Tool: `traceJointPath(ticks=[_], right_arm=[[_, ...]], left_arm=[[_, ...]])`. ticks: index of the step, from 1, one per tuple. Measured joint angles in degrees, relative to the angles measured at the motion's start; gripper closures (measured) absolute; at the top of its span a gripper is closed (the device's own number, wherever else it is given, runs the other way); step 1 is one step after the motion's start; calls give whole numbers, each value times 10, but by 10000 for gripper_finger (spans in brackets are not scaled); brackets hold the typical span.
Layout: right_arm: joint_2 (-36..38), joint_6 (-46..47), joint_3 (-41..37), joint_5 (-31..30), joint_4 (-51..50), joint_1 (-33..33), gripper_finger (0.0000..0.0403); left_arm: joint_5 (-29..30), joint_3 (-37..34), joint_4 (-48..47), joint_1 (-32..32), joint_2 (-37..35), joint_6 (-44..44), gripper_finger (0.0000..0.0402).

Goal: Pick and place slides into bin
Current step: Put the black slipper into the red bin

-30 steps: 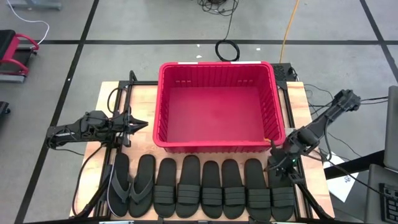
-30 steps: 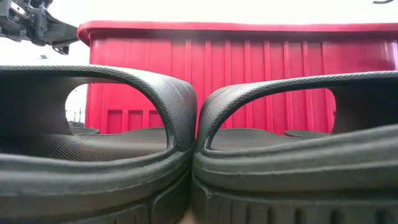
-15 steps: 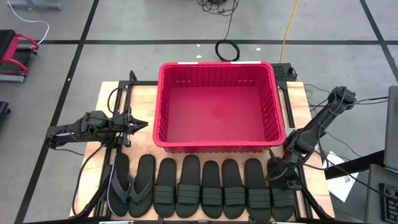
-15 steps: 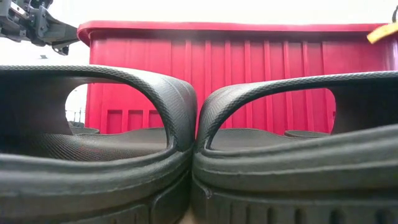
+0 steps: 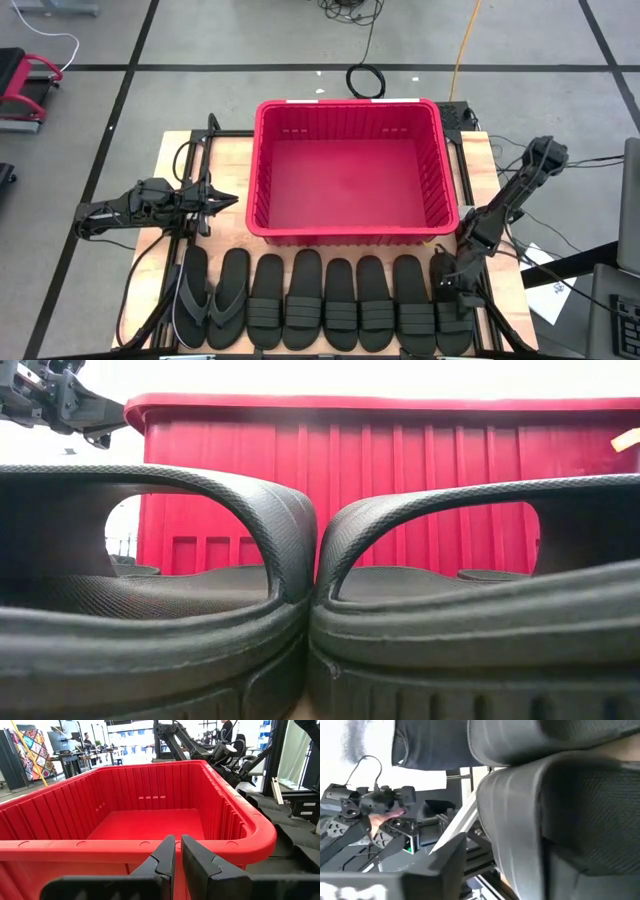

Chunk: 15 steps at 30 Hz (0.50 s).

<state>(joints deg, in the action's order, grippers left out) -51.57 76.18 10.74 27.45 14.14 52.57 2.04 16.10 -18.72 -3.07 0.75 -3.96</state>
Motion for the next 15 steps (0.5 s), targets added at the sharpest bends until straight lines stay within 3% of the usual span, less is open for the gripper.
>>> traceJointPath(ticks=[7,15], right_arm=[[0,0,-1,-3,2,12,379],[7,22,15,25,28,11,396]], left_arm=[[0,0,0,0,0,-2,364],[0,0,0,0,0,-1,364]])
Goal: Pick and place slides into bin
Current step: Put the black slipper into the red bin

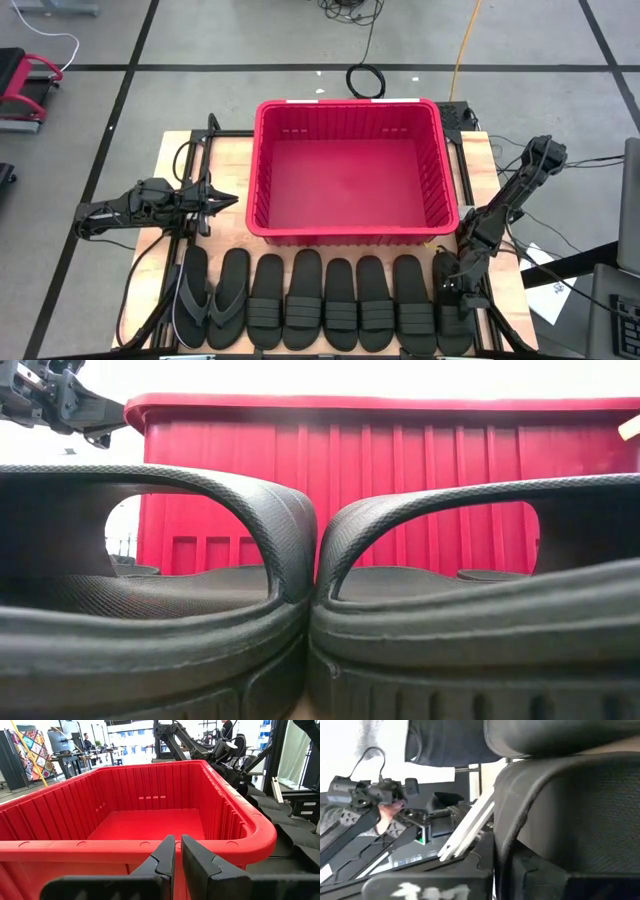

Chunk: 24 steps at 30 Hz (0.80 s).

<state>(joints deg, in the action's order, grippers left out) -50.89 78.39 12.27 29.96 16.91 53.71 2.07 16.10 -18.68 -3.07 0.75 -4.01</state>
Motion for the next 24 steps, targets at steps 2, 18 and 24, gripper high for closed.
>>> traceJointPath(ticks=[2,18,24], right_arm=[[3,0,7,10,-4,0,396],[88,44,16,30,-35,0,399],[107,60,26,39,-1,-8,399]], left_arm=[[0,0,0,0,0,0,364],[0,0,1,0,0,2,364],[0,0,0,0,0,2,364]])
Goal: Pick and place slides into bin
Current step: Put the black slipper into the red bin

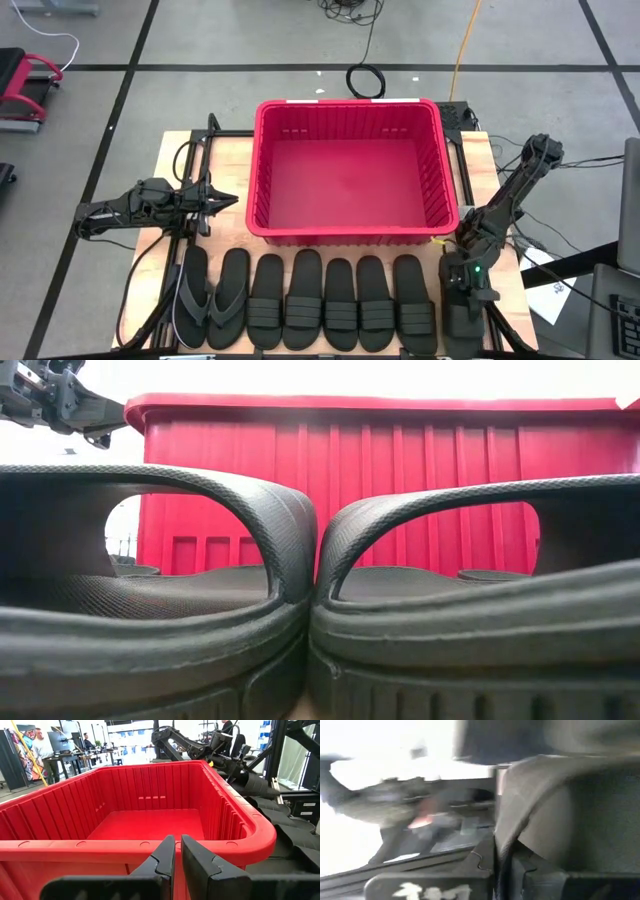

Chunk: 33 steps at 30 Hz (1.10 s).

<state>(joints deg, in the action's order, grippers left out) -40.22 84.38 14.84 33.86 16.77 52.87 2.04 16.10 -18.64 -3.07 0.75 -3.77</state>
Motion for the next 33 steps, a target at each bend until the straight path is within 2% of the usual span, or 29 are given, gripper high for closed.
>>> traceJointPath(ticks=[2,5,13,20,26,28,33], right_arm=[[4,-12,32,8,45,-9,400],[-2,-39,75,4,24,-27,400],[-47,-148,238,18,-211,-52,400],[-104,-209,334,8,-320,-78,400],[-137,-299,413,0,-464,-130,400],[-141,-340,444,-12,-516,-152,400],[-153,-453,542,-86,-652,-218,400]], left_arm=[[0,0,0,0,0,0,364],[0,0,0,0,0,0,364],[0,0,-1,0,0,-4,364],[0,0,0,0,0,-4,364],[0,0,2,0,0,-5,364],[0,0,2,0,0,-10,364],[0,0,2,0,0,-9,364]])
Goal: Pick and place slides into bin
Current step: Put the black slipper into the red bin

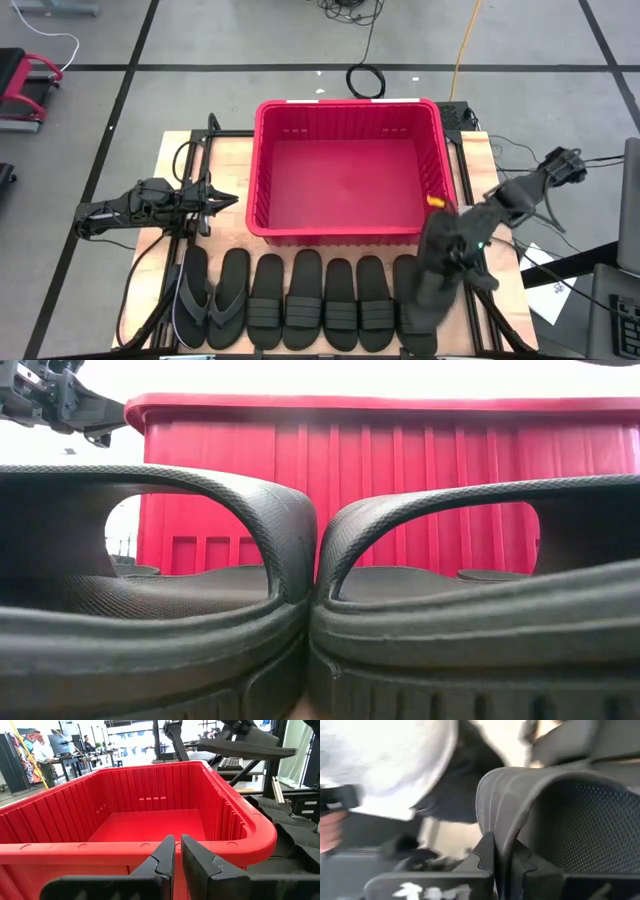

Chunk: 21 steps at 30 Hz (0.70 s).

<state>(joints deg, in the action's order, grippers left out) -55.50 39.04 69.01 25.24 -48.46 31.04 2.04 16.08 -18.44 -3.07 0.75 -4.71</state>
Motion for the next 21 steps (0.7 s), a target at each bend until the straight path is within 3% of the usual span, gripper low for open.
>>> traceJointPath(ticks=[11,16,21], right_arm=[[-60,-226,227,-222,-341,-170,398],[-72,-333,287,-311,-411,-281,399],[-72,-475,315,-312,-406,-422,399]], left_arm=[[0,0,0,0,0,-6,364],[0,0,0,0,0,-6,364],[0,0,0,0,0,-5,364]])
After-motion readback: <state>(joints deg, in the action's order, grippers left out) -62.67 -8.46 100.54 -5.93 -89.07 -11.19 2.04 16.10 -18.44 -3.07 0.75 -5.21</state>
